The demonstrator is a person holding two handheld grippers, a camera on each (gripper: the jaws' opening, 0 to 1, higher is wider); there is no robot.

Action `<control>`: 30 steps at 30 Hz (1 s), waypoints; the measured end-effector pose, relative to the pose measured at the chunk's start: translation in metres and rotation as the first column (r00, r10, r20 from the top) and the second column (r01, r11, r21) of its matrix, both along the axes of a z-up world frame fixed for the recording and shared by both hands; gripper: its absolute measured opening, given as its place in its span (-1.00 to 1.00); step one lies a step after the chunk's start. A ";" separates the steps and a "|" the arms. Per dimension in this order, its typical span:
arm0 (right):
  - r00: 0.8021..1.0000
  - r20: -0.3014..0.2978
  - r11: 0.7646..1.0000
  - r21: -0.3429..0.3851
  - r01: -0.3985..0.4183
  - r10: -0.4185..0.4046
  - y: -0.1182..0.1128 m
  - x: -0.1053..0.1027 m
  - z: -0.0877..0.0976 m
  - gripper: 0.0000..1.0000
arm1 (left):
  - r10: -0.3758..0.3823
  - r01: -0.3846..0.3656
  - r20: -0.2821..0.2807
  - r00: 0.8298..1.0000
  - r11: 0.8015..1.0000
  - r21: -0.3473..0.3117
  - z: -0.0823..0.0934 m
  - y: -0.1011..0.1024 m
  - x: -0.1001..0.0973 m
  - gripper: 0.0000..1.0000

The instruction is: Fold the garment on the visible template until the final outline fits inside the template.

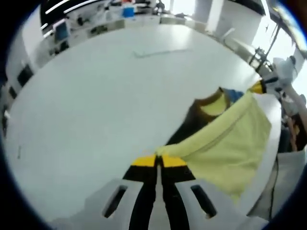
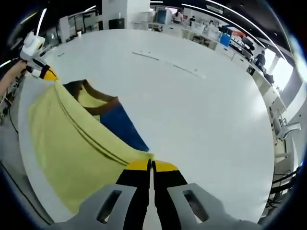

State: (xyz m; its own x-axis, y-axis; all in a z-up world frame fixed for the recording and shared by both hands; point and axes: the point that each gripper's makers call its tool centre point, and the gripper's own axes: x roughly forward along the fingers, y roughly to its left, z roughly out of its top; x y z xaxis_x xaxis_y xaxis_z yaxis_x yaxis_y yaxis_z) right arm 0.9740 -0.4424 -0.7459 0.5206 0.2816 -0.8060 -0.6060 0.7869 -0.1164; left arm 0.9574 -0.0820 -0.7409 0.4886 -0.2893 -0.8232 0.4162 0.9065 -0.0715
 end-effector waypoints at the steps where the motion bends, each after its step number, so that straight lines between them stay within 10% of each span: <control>1: 1.000 0.000 1.000 0.002 -0.001 0.001 0.001 0.000 0.000 -0.96 | 0.000 0.000 0.009 1.000 1.000 -0.002 0.002 0.000 0.001 -1.00; 11: 0.998 0.070 1.000 0.017 -0.003 0.002 0.001 0.010 0.012 -0.66 | 0.023 -0.023 0.062 0.998 1.000 -0.001 0.016 0.010 0.007 -1.00; 18: 0.988 0.117 0.995 -0.037 -0.094 0.097 0.006 0.000 0.023 -0.61 | -0.122 0.105 0.140 0.983 0.987 0.122 0.030 0.006 -0.001 -1.00; 24: 0.938 0.163 0.941 -0.202 -0.272 0.306 0.004 -0.010 0.031 -0.59 | -0.282 0.230 0.209 0.936 0.943 0.242 0.040 -0.001 -0.006 -0.90; 30: 0.873 0.160 0.864 -0.304 -0.401 0.461 0.003 -0.008 0.032 -0.59 | -0.464 0.383 0.236 0.853 0.867 0.320 0.051 -0.014 -0.016 -0.72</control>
